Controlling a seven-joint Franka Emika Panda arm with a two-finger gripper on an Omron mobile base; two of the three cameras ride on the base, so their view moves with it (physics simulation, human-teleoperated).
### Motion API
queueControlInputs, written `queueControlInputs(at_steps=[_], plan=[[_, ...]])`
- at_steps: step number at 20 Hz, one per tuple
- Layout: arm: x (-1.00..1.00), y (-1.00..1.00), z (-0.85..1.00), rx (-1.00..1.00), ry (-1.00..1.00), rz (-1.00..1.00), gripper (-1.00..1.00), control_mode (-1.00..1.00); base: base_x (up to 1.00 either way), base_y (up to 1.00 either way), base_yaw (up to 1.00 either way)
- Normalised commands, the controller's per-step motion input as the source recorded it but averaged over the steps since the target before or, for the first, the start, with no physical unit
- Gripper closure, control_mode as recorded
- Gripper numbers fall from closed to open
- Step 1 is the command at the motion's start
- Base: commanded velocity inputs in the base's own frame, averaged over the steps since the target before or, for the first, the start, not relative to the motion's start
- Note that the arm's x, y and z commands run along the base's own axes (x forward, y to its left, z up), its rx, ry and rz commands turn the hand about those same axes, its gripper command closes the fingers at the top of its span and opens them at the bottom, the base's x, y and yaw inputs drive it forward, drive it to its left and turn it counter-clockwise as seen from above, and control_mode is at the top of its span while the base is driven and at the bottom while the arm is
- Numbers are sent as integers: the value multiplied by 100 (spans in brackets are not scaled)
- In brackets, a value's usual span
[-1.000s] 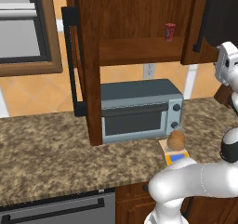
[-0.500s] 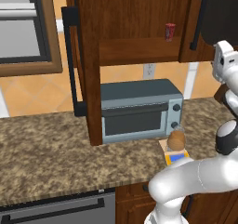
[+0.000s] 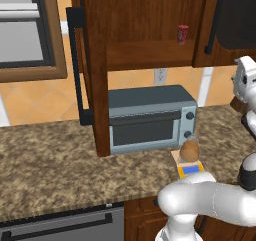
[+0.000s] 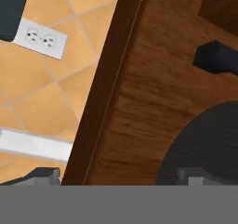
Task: Pick the honey bottle and place it on the digital scale for weighing, and close the cabinet.
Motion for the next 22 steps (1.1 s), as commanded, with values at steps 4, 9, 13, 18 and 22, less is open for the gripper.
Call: queueControlInputs(at_steps=[4, 9, 13, 18, 22], plan=[[-100, 8, 17, -4, -15, 0, -100, -100, 0, 0, 0], [-65, 0, -20, 1, -47, 1, -100, -100, 0, 0, 0], [-9, 0, -26, 2, -64, 16, -100, -100, 0, 0, 0], [0, 11, -20, -3, -48, 23, -100, -100, 0, 0, 0], [4, 9, -37, -1, -23, 15, -100, -100, 0, 0, 0]])
